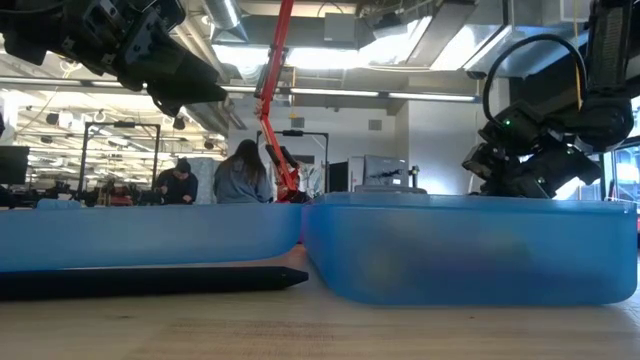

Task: Pick & place school supplies into a supply box
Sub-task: Put the pink pencil into the blue supply box

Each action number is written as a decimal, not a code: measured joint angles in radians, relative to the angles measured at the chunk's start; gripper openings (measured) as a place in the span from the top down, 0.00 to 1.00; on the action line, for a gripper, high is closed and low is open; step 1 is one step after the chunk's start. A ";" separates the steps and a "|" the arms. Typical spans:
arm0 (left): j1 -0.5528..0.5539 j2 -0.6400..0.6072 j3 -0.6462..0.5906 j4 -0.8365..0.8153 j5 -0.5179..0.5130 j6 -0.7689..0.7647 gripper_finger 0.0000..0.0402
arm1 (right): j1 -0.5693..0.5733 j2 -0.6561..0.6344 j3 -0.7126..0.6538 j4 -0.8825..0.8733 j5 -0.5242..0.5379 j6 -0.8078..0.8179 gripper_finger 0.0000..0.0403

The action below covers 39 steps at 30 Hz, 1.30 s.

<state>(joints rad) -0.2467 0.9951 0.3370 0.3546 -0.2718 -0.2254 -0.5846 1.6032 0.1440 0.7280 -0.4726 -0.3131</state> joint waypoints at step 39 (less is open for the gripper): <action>0.000 0.000 0.000 0.000 0.000 0.002 0.58 | 0.006 -0.002 0.000 0.030 -0.027 0.044 0.92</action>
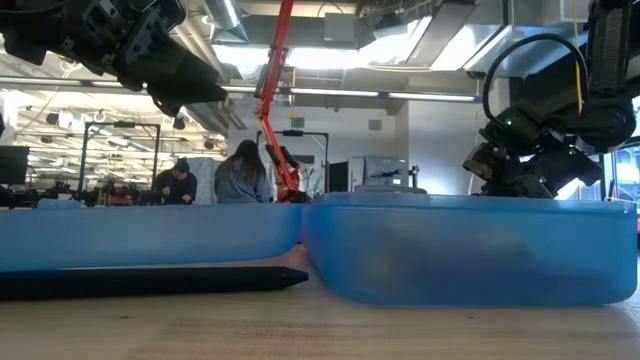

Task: Pick & place school supplies into a supply box
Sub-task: Put the pink pencil into the blue supply box

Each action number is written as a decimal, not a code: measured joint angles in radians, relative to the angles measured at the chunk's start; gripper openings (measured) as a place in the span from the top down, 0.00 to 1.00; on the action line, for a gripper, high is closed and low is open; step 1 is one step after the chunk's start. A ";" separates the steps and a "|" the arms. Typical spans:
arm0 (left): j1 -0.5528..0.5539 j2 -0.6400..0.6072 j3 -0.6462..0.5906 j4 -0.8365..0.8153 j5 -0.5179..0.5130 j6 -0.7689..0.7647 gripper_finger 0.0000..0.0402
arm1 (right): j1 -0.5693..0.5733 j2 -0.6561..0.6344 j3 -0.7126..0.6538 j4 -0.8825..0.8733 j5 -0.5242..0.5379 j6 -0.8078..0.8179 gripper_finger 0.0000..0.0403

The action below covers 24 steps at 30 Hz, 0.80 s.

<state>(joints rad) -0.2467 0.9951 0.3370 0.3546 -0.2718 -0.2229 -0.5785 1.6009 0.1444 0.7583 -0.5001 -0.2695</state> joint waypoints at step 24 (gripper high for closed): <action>0.000 0.000 0.000 0.000 0.000 0.000 0.58 | 0.045 -0.090 0.000 -0.011 -0.014 0.031 0.92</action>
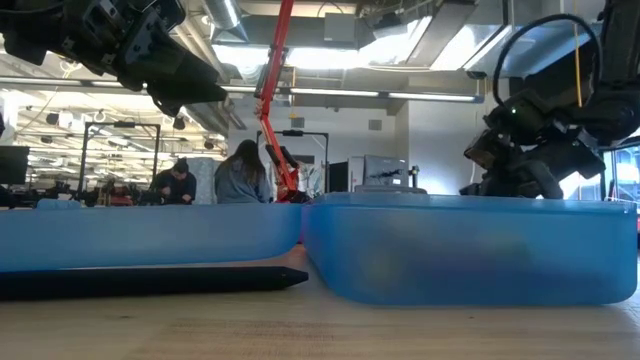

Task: Pick & place school supplies into a supply box
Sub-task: Put the pink pencil into the blue supply box

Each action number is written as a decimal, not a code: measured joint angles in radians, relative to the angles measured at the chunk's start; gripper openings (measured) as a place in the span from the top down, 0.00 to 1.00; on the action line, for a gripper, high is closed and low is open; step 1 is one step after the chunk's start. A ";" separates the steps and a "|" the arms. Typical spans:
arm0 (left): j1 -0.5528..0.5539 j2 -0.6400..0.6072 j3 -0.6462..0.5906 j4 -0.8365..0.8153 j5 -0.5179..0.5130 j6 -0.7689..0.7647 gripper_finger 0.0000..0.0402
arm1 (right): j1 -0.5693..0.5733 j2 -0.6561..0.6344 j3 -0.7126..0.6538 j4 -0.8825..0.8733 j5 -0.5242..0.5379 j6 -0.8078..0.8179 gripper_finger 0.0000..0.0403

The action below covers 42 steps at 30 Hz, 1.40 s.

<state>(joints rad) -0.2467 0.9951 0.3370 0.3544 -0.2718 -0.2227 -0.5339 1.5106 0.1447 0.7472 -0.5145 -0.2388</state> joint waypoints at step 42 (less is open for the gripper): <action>0.000 0.000 0.000 -0.001 0.004 -0.001 0.58 | 0.468 0.219 0.648 -0.528 -0.410 -0.658 0.92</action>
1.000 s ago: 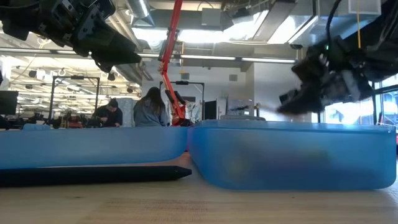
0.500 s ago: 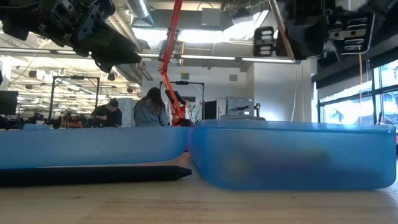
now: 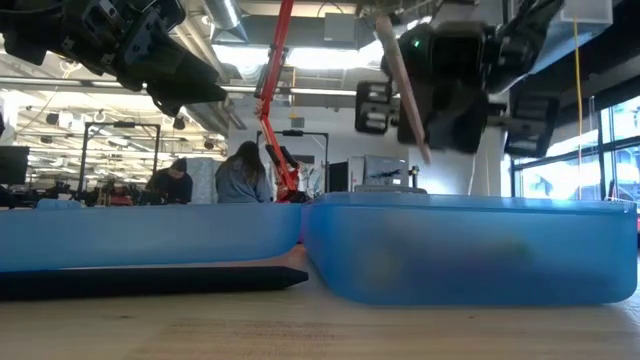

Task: Pick & place school supplies into a supply box
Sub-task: Put the pink pencil into the blue supply box, then put the yellow pencil into the blue supply box

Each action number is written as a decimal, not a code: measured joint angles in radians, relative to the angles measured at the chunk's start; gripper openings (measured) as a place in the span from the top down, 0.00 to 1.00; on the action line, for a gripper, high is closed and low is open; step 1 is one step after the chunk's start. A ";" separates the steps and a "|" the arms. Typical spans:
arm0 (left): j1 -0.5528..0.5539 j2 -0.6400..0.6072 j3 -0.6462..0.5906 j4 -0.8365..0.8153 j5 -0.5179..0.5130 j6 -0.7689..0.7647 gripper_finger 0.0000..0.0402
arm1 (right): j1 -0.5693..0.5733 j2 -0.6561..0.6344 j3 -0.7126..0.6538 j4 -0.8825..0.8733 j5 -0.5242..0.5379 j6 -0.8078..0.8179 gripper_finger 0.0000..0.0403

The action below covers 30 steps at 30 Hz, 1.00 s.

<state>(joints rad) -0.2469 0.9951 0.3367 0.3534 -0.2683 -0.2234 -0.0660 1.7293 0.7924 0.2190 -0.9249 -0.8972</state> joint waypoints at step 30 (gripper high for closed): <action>0.011 0.000 0.000 -0.356 -0.326 -0.293 0.58 | 0.044 0.111 0.029 0.001 0.097 -0.025 0.77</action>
<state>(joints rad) -0.2359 0.9947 0.3367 -0.0030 -0.5946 -0.5163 -0.0216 1.8400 0.8219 0.2196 -0.8278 -0.9219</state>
